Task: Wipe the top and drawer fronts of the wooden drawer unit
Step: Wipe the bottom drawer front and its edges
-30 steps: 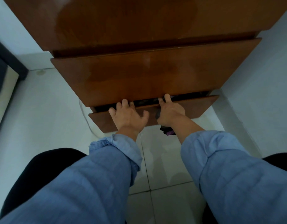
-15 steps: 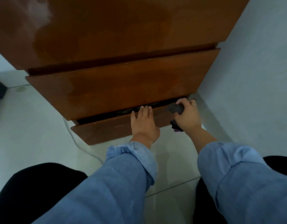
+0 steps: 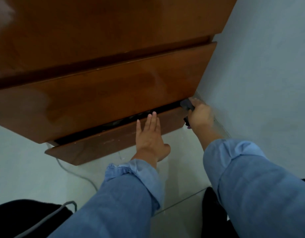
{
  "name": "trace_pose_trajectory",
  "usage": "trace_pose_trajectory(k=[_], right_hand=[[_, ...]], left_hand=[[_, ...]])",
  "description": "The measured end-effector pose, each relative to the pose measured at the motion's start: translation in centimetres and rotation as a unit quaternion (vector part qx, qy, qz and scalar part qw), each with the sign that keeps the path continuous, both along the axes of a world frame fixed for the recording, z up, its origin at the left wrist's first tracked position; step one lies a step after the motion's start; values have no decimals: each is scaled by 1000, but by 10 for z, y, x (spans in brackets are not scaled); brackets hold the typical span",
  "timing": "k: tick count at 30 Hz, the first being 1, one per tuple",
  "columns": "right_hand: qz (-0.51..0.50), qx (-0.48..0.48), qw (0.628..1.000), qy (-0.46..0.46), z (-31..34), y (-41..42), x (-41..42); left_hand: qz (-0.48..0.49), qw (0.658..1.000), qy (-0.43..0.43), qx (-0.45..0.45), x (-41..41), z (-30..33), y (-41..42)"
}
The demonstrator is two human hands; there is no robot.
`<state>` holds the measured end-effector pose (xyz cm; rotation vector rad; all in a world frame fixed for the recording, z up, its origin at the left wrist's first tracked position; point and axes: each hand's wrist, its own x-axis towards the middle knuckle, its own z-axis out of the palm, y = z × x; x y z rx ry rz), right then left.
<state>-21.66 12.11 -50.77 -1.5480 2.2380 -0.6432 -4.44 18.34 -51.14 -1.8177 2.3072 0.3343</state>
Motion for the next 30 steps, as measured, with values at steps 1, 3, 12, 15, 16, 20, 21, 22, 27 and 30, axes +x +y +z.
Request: trace_pose_trajectory(k=[1,3,12,15,16,20,21,22,27,30], right_hand=[[23,-1,998,50,0,0,3],[80,-20,994,76,-3,8,14],[173,69,979,78,-10,26,49],[173,117,975,73,-5,21,51],[172,121,975,69,-5,22,53],[171,101,979,51,-9,25,53],[170,96,979,51,-10,26,54],[167,92,980,50,-12,28,56],[120,95,987,38,-12,39,91],[167,121,977,55,-11,58,134]], left_hand=[[0,1000,3,-2,0,-1,0],[-1,1000,0,-4,-1,-2,2],[16,998,-67,5,13,12,0],[63,995,-80,-10,33,11,11],[75,994,-81,-16,43,11,16],[126,987,-87,-41,93,8,35],[132,986,-93,-38,106,6,39],[129,986,-100,-34,118,5,44],[105,991,-83,-30,133,2,46],[123,990,-71,-23,132,-4,46]])
